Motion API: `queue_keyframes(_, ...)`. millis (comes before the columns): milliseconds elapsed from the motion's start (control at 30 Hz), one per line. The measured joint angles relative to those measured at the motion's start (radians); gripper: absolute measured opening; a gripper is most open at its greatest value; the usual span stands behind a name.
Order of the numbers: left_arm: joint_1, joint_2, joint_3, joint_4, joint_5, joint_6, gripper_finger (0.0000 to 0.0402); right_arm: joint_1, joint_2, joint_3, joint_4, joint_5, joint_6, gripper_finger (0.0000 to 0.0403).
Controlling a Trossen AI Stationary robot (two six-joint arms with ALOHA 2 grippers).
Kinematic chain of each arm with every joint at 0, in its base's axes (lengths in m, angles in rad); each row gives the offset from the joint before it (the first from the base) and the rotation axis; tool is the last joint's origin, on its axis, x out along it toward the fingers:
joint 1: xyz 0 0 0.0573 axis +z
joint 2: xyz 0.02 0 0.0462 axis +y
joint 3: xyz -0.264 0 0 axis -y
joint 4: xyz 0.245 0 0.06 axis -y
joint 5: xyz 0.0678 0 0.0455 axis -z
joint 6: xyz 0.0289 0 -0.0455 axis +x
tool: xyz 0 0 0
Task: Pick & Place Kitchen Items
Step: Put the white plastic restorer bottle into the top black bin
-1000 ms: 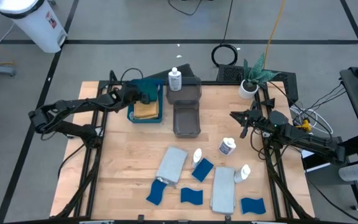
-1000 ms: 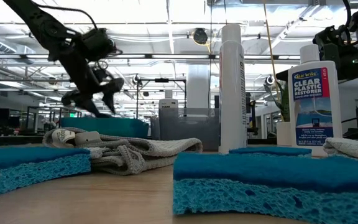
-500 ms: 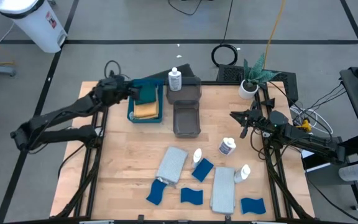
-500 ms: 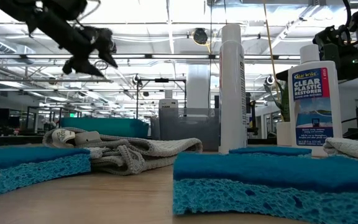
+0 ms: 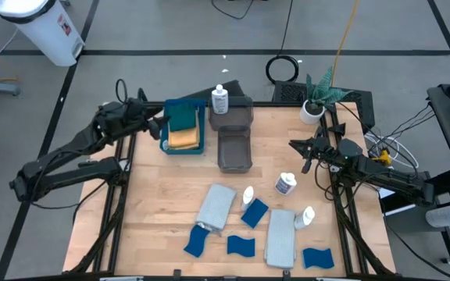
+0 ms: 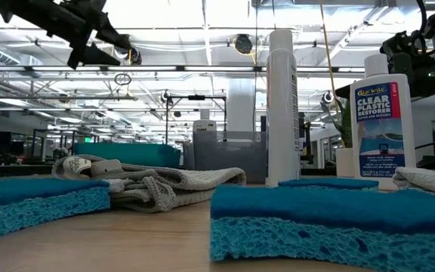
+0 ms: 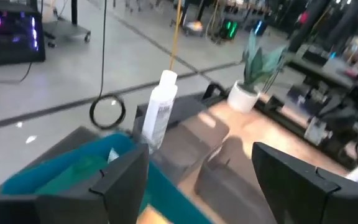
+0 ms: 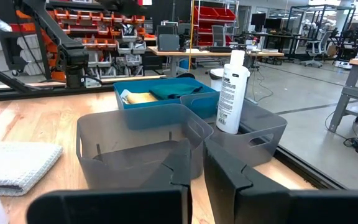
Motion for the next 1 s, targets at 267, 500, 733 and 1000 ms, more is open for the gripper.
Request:
queue_keyframes(267,-0.001,0.000,0.000,-0.041,0.009,-0.039,0.0290,0.000,0.000,0.000,0.000,0.000,0.000,0.0020)
queue_keyframes(500,-0.125,-0.009,0.000,-0.022,0.042,0.071,0.0290,0.000,0.000,0.000,0.000,0.000,0.000,0.0020)
queue_keyframes(733,-0.313,-0.062,-0.081,0.050,-0.168,0.150,0.0290,0.000,0.000,0.000,0.000,0.000,0.000,0.0020)
queue_keyframes(1000,-0.409,-0.164,-0.270,0.252,-0.188,0.195,0.0290,0.000,0.000,0.000,0.000,0.000,0.000,0.0020)
